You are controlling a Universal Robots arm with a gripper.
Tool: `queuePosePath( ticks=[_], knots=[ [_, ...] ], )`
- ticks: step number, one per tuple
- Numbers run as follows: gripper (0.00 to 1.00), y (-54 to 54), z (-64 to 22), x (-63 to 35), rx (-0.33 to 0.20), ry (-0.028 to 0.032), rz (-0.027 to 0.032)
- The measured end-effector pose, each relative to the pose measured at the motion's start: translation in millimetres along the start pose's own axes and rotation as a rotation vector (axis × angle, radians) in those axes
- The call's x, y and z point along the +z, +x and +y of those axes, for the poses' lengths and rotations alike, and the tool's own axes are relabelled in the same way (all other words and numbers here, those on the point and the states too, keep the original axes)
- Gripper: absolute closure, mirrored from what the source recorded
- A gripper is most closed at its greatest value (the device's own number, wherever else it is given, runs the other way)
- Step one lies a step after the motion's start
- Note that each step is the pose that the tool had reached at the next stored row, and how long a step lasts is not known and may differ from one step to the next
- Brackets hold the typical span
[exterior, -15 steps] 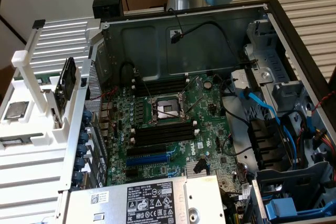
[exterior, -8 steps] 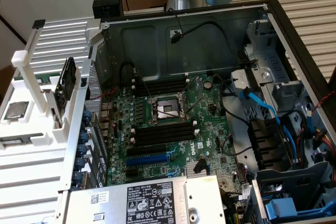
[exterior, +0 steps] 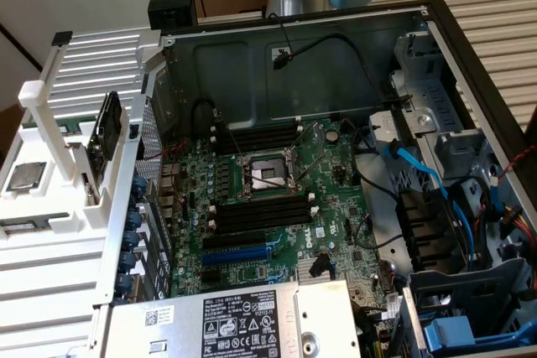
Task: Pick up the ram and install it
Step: 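Pick up the ram and move it above insertion slot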
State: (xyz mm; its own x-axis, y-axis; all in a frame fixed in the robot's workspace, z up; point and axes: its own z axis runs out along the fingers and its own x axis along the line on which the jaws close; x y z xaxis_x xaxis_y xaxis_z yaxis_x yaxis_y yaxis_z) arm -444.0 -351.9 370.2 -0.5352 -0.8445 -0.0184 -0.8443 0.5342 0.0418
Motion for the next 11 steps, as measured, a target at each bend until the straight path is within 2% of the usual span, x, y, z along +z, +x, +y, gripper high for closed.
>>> queuePosePath(
  ticks=[11],
  knots=[
    [0.90, 0.0, 0.0, 0.5, -0.201, -0.0033, 0.0083]
  ],
)
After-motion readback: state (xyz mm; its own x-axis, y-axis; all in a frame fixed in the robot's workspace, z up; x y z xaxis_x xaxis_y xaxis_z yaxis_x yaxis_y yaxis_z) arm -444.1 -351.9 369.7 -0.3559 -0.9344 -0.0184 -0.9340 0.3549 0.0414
